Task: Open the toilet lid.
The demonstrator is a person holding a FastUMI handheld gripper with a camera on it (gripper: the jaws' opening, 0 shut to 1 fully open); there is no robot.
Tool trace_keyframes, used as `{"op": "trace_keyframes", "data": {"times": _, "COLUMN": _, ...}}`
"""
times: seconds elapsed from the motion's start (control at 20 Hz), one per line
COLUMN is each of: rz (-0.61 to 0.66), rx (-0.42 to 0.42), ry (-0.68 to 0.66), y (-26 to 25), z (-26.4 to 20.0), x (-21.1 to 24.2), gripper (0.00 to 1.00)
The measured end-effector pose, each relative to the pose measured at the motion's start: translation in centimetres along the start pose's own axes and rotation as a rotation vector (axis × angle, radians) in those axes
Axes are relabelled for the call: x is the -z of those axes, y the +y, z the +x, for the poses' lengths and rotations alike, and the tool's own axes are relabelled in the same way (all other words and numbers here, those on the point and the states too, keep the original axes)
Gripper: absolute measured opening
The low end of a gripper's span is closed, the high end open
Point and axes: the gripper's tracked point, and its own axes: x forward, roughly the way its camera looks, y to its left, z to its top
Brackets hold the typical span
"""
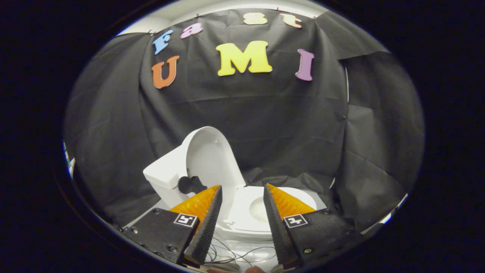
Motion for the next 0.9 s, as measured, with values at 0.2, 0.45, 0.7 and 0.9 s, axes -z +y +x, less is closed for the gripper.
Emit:
{"op": "trace_keyframes", "data": {"times": 0.2, "rz": 0.01, "rx": 0.014, "ry": -0.04, "y": -2.5, "z": -2.4, "x": -1.0, "gripper": 0.71}}
{"op": "trace_keyframes", "data": {"times": 0.45, "rz": 0.011, "rx": 0.021, "ry": -0.08, "y": -5.6, "z": -5.1, "x": -1.0, "gripper": 0.71}}
{"op": "trace_keyframes", "data": {"times": 0.7, "rz": 0.003, "rx": 0.041, "ry": -0.117, "y": -9.2, "z": -6.9, "x": -0.9, "gripper": 0.83}}
{"op": "trace_keyframes", "data": {"times": 0.9, "rz": -0.076, "rx": 0.099, "ry": -0.155, "y": -12.3, "z": -8.9, "x": -0.6, "gripper": 0.95}}
